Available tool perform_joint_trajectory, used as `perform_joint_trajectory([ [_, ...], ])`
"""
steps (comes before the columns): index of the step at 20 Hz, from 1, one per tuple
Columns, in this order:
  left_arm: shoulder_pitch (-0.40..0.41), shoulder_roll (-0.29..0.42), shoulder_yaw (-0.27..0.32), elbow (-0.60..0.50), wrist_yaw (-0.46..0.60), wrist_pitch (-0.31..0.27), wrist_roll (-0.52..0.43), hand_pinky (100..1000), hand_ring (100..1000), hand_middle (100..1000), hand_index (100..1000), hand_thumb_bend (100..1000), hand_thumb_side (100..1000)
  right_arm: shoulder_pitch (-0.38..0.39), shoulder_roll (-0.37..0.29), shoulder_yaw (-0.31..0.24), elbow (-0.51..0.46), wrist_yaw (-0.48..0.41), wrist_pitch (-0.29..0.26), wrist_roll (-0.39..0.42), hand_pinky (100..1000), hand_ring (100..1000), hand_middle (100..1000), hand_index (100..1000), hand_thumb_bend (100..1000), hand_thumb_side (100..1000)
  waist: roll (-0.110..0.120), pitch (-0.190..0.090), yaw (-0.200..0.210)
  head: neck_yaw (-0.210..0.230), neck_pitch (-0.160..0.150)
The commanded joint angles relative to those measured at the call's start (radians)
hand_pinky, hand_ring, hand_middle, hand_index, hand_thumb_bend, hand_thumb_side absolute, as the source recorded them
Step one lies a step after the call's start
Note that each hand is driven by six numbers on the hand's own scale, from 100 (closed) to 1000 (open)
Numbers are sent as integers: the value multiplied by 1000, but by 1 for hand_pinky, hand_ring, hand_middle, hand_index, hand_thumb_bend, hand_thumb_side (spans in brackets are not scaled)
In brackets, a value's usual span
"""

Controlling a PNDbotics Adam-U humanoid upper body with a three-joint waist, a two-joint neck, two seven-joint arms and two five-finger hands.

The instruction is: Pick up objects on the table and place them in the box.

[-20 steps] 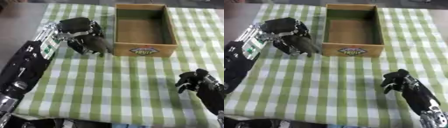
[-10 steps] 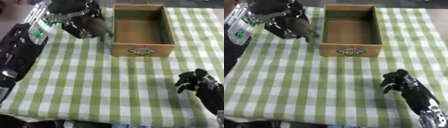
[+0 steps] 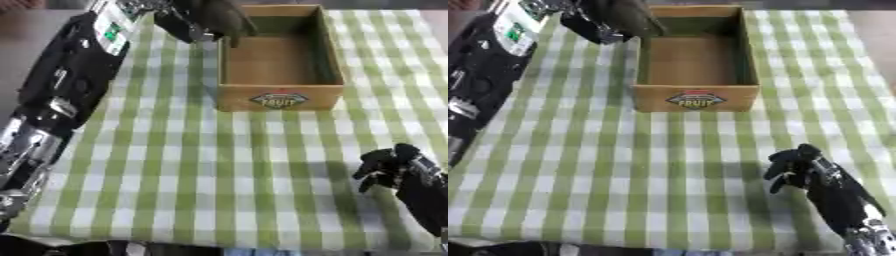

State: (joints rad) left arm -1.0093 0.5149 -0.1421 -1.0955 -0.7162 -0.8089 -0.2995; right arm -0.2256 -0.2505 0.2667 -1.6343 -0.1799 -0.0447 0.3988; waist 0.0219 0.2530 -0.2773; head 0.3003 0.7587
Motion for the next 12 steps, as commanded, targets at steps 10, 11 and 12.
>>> perform_joint_trajectory([
  [10,-48,-62,32,125,-230,-95,98,100,100,210,493,211,100,-45,-1,25,-10,12,3,31,485,610,545,700,100,1000,20,15,-83,55,-49],
  [11,-45,-65,31,130,-250,-93,112,100,100,218,501,219,100,-47,0,25,-11,13,3,32,485,610,545,700,100,1000,21,17,-88,56,-50],
  [12,-42,-68,30,135,-269,-92,127,112,128,255,533,235,108,-49,0,26,-11,12,3,32,485,610,545,700,100,1000,22,18,-91,57,-51],
])
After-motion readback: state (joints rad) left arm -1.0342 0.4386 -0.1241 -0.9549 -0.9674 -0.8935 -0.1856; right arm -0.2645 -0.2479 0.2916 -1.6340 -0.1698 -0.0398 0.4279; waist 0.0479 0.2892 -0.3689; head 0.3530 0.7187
